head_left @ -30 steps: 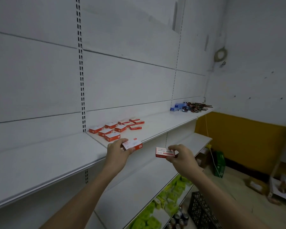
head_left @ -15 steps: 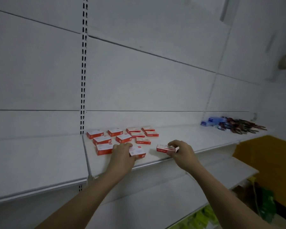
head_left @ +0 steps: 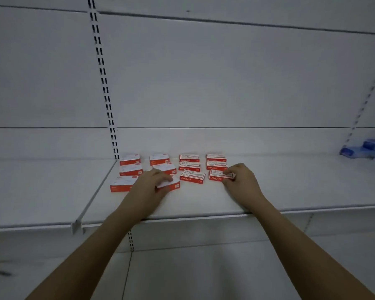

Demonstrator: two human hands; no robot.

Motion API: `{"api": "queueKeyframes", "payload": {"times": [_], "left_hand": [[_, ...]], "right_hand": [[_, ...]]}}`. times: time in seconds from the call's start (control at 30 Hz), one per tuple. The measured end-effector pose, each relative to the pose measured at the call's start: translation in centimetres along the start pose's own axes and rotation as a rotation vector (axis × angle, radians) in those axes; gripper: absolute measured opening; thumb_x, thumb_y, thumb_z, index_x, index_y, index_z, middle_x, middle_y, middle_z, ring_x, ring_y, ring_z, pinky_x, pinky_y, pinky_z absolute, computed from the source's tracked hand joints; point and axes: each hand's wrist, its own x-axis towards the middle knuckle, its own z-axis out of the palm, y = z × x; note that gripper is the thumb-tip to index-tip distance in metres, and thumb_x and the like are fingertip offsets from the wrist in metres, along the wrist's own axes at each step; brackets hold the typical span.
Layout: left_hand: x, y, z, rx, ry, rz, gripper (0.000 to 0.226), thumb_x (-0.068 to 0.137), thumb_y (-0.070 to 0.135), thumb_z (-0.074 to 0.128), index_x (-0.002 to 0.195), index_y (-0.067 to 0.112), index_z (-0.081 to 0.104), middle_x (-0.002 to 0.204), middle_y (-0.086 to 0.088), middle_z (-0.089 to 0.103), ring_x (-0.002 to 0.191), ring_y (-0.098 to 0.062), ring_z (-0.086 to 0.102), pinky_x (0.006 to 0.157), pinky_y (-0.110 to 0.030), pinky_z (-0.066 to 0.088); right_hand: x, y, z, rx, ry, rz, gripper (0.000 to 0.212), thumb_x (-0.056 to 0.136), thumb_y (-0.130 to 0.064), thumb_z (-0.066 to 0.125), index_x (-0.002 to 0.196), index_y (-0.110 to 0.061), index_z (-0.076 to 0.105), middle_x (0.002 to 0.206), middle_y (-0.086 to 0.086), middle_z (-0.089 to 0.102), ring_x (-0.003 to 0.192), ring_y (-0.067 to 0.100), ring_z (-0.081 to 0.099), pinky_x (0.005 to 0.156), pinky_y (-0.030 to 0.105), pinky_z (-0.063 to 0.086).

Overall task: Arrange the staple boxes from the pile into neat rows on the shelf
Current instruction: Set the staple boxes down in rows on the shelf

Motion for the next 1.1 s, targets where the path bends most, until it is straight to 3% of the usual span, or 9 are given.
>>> {"api": "queueKeyframes", "payload": {"times": [0.17, 0.33, 0.53, 0.67, 0.77, 0.87, 1.0, 1.1], "left_hand": [[0.2, -0.4, 0.3, 0.04, 0.03, -0.018, 0.027, 0.093, 0.026, 0.058, 0.12, 0.027, 0.063, 0.129, 0.009, 0.059, 0.12, -0.007, 0.048, 0.102, -0.021, 0.03], [0.2, -0.8, 0.6, 0.037, 0.062, -0.016, 0.028, 0.091, 0.025, 0.062, 0.118, 0.031, 0.063, 0.125, 0.014, 0.06, 0.108, 0.005, 0.044, 0.098, -0.017, 0.033], [-0.3, -0.1, 0.5, 0.203, 0.174, -0.005, 0.028, 0.093, 0.038, 0.054, 0.117, 0.027, 0.064, 0.12, 0.011, 0.062, 0.111, -0.005, 0.049, 0.095, -0.02, 0.035], [-1.8, 0.2, -1.7, 0.307, 0.254, 0.012, 0.028, 0.095, 0.038, 0.049, 0.112, 0.024, 0.065, 0.117, 0.006, 0.064, 0.11, -0.012, 0.052, 0.093, -0.028, 0.038], [-3.2, -1.7, -5.4, 0.294, 0.234, -0.07, 0.032, 0.094, 0.044, 0.043, 0.115, 0.029, 0.062, 0.123, 0.007, 0.06, 0.113, -0.014, 0.05, 0.093, -0.033, 0.039], [-6.0, -5.3, -10.3, 0.284, 0.144, -0.182, 0.04, 0.093, 0.052, 0.04, 0.123, 0.03, 0.056, 0.13, 0.004, 0.056, 0.118, -0.018, 0.047, 0.097, -0.036, 0.038], [-12.1, -11.8, -18.2, 0.24, 0.087, -0.309, 0.043, 0.092, 0.053, 0.042, 0.126, 0.028, 0.052, 0.13, 0.001, 0.053, 0.122, -0.022, 0.042, 0.097, -0.039, 0.036], [-17.3, -17.0, -24.8, 0.257, 0.11, -0.378, 0.043, 0.091, 0.053, 0.043, 0.125, 0.029, 0.052, 0.126, 0.002, 0.054, 0.121, -0.021, 0.042, 0.094, -0.038, 0.035]], "right_hand": [[1.0, 1.2, 0.8, 0.087, 0.013, -0.027, 0.027, 0.09, -0.014, 0.06, 0.116, -0.011, 0.065, 0.119, 0.002, 0.057, 0.105, 0.014, 0.056, 0.084, 0.015, 0.038], [1.4, 1.8, 1.4, 0.123, 0.021, -0.024, 0.028, 0.091, -0.016, 0.06, 0.118, -0.011, 0.064, 0.122, 0.004, 0.056, 0.108, 0.018, 0.057, 0.095, 0.025, 0.044], [0.3, 0.6, 0.6, 0.148, 0.062, -0.034, 0.028, 0.095, -0.022, 0.054, 0.121, -0.013, 0.06, 0.123, 0.006, 0.049, 0.095, 0.014, 0.053, 0.083, 0.021, 0.04], [-1.2, -1.6, -0.8, 0.072, 0.175, 0.013, 0.019, 0.093, -0.019, 0.054, 0.11, -0.011, 0.059, 0.11, 0.011, 0.054, 0.086, 0.018, 0.05, 0.075, 0.027, 0.037], [-2.7, -6.6, -0.5, 0.032, 0.126, -0.051, 0.013, 0.093, -0.023, 0.053, 0.097, -0.013, 0.061, 0.096, 0.007, 0.063, 0.078, 0.018, 0.055, 0.068, 0.028, 0.039], [-5.1, -14.7, 1.6, 0.01, -0.092, -0.125, 0.019, 0.094, -0.029, 0.052, 0.093, -0.014, 0.063, 0.089, 0.002, 0.067, 0.073, 0.014, 0.058, 0.06, 0.026, 0.037], [-8.9, -27.0, 6.2, 0.023, -0.349, -0.222, 0.027, 0.093, -0.039, 0.052, 0.086, -0.015, 0.063, 0.096, 0.004, 0.065, 0.082, 0.018, 0.06, 0.068, 0.029, 0.045], [-11.7, -35.8, 10.6, 0.048, -0.436, -0.293, 0.029, 0.092, -0.043, 0.052, 0.085, -0.017, 0.063, 0.096, 0.005, 0.067, 0.083, 0.02, 0.062, 0.076, 0.032, 0.05]]}}
